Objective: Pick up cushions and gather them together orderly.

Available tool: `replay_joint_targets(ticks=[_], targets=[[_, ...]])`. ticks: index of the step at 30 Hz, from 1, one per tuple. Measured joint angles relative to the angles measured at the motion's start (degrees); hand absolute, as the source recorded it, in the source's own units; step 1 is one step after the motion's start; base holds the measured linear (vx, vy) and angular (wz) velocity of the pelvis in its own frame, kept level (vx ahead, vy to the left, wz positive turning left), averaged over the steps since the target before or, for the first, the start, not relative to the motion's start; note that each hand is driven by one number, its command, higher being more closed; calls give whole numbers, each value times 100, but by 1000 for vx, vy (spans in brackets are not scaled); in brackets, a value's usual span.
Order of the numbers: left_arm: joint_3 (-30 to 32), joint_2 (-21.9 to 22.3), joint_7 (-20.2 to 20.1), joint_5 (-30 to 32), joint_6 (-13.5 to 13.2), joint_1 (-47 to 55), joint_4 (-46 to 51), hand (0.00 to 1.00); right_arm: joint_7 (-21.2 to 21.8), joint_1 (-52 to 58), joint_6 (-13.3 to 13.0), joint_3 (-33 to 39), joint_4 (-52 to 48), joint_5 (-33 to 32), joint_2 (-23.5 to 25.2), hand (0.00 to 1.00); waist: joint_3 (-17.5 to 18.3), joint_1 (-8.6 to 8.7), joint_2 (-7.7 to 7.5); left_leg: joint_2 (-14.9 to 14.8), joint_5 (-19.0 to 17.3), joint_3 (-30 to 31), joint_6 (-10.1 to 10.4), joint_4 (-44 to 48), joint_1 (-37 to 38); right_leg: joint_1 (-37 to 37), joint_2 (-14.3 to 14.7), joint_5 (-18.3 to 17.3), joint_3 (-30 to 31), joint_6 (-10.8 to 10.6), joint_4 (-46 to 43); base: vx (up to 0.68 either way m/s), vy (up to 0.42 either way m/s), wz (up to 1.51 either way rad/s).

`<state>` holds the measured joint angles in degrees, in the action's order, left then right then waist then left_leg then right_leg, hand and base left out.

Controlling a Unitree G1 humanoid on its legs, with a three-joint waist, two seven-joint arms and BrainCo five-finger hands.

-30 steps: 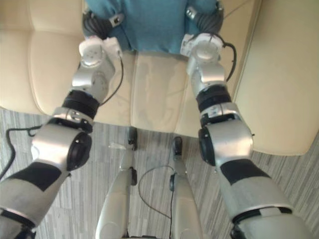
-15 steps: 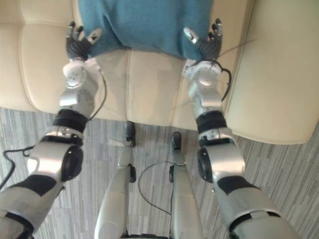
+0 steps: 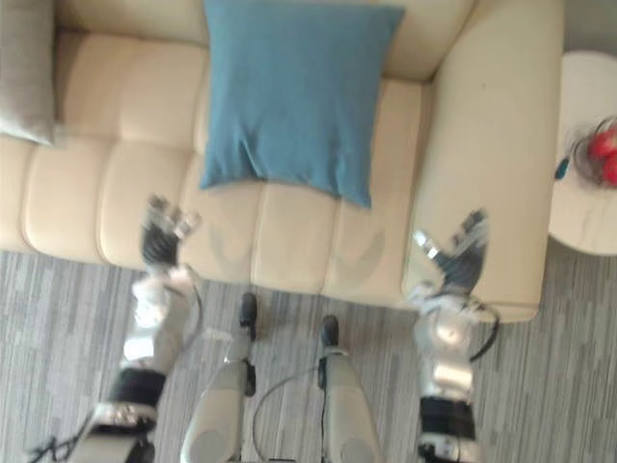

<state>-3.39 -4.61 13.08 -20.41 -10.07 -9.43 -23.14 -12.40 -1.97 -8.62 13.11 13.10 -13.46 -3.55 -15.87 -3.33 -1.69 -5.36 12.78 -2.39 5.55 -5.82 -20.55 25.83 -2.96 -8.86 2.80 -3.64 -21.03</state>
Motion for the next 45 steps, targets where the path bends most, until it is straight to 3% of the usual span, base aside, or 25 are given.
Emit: replay_joint_targets(ticks=[6, 10, 14, 22, 25, 26, 27, 29, 31, 32, 33, 36, 37, 38, 39, 40, 41, 42, 43, 44, 45], targets=[[418, 365, -505, 455, 336, 774, -1805, 0, 476, 652, 120, 70, 2211, -19, 543, 0, 824, -19, 21, 13, -395, -157, -6, 105, 839, -1063, -43, -11, 53, 1, 564, 97, -4, -8], [682, 377, -746, 765, 544, 913, -2756, 0, 652, 710, 281, 251, 3184, -39, 576, 0, 1287, -16, 103, -11, -530, -341, -15, 40, 1246, -1463, -15, 50, 182, -17, 910, 29, 3, -22], [929, 371, -836, 1194, 607, 911, -3278, 0, 752, 652, 393, 265, 3565, -3, 570, 0, 1424, -21, 136, -34, -617, -529, 32, 0, 1556, -1822, 18, 215, 343, -34, 1280, 25, 11, -28], [1150, 370, -872, 1242, 731, 937, -3609, 0, 774, 518, 483, 351, 3855, 1, 578, 0, 1466, -52, 28, -21, -717, -936, 30, 1, 1797, -1979, 12, 482, 699, -91, 1520, 20, 8, -25], [1324, 377, -862, 1243, 747, 893, -3588, 0, 769, 483, 520, 352, 3984, 3, 602, 0, 1403, -66, -91, -85, -837, -851, -82, 299, 1653, -1976, -50, 440, 589, -172, 1331, 1, 1, 8], [1484, 407, -843, 1250, 765, 858, -3579, 0, 762, 432, 526, 338, 4002, 3, 633, 0, 1367, -70, -42, -192, -840, -777, -101, 460, 1452, -1515, -55, -36, 306, 16, -107, 7, -41, 42], [1573, 405, -824, 1251, 770, 815, -3529, 0, 762, 441, 525, 293, 4020, 4, 627, 0, 1374, -63, -78, -218, -828, -602, -80, 731, 1316, -1282, -223, -337, 112, -129, -1491, 15, -65, 52], [1611, 404, -823, 1251, 769, 840, -3393, 0, 760, 432, 526, 292, 4080, 3, 631, 0, 1413, -77, -139, -213, -826, -451, -81, 1052, 1059, -1415, -487, -453, 117, -340, -2361, -51, -163, 73], [1768, 423, -817, 1249, 777, 835, -3325, 0, 749, 383, 526, 281, 4118, 3, 632, 0, 1445, -171, -232, -237, -819, -381, -71, 1356, 775, -1736, -708, -260, 160, -309, -2056, -126, -227, 40], [1793, 444, -801, 1249, 788, 794, -3318, 0, 738, 269, 528, 299, 4191, 4, 599, 0, 1453, -236, -240, -322, -786, -331, -29, 1496, 607, -1969, -609, -530, 149, -470, -1507, -298, -365, -16], [1732, 580, -765, 1248, 797, 839, -3356, 0, 706, 143, 518, 359, 4171, 3, 513, 0, 1376, -415, 87, -629, -615, -326, 8, 1480, 468, -2207, -298, -690, -82, -393, -781, -328, -356, -11], [1461, 680, -754, 1255, 802, 804, -3392, 0, 662, 174, 518, 358, 4181, -1, 362, 0, 1264, -373, 303, -760, -262, -240, -222, 1366, 313, -2310, -144, -857, -385, -251, -450, -293, -198, 21], [1313, 776, -772, 1364, 793, 815, -3432, 0, 624, 329, 525, 359, 4185, 0, 264, 0, 1241, -301, 458, -810, -120, -191, -227, 1152, 305, -2315, -84, -946, -716, -89, -433, -401, -178, 45], [1294, 776, -788, 1393, 800, 818, -3452, 0, 614, 374, 534, 358, 4193, 3, 242, 0, 1249, -274, 499, -838, -259, -192, -113, 1062, 310, -2306, -64, -971, -833, -43, -421, -348, -100, 37], [1334, 753, -787, 1477, 778, 779, -3438, 0, 598, 413, 564, 365, 4259, 6, 278, 0, 1204, -269, 313, -767, -622, -284, 201, 1109, 263, -2289, -273, -1029, -1057, 62, -186, -246, -39, -11], [1368, 708, -796, 1506, 779, 685, -3374, 0, 595, 392, 598, 355, 4314, 7, 281, 0, 1115, -314, 176, -627, -687, -290, 128, 1965, 128, -2262, -429, -951, -1117, 19, -17, -163, 0, -21], [1369, 692, -797, 1536, 794, 669, -3386, 0, 602, 403, 611, 346, 4315, 10, 287, 0, 1099, -298, 148, -561, -841, -256, 107, 2407, 100, -2263, -453, -877, -1088, 1, 35, -210, 42, -22], [1367, 689, -803, 1590, 792, 699, -3405, 0, 611, 453, 644, 278, 4317, 16, 298, 0, 1087, -248, 119, -502, -1414, -237, -87, 3074, 48, -2249, -520, -770, -1106, -30, 77, -171, 46, -6], [1360, 690, -808, 1594, 788, 671, -3402, 0, 615, 471, 649, 254, 4326, 16, 293, 0, 1074, -236, 97, -505, -1595, -222, -106, 3283, 48, -2243, -551, -741, -1094, -45, 79, -252, 196, -23], [1370, 688, -829, 1591, 793, 628, -3394, 0, 638, 477, 682, 240, 4446, 57, 299, 0, 1070, -234, 50, -508, -2114, -163, -112, 4146, 69, -2248, -623, -655, -1036, -129, 90, -153, 202, -37], [1369, 689, -832, 1589, 797, 657, -3424, 0, 648, 510, 709, 237, 4454, 135, 316, 0, 1109, -223, 57, -538, -2403, -158, -106, 4607, 150, -2262, -640, -585, -974, -211, 146, -186, 313, -42]])
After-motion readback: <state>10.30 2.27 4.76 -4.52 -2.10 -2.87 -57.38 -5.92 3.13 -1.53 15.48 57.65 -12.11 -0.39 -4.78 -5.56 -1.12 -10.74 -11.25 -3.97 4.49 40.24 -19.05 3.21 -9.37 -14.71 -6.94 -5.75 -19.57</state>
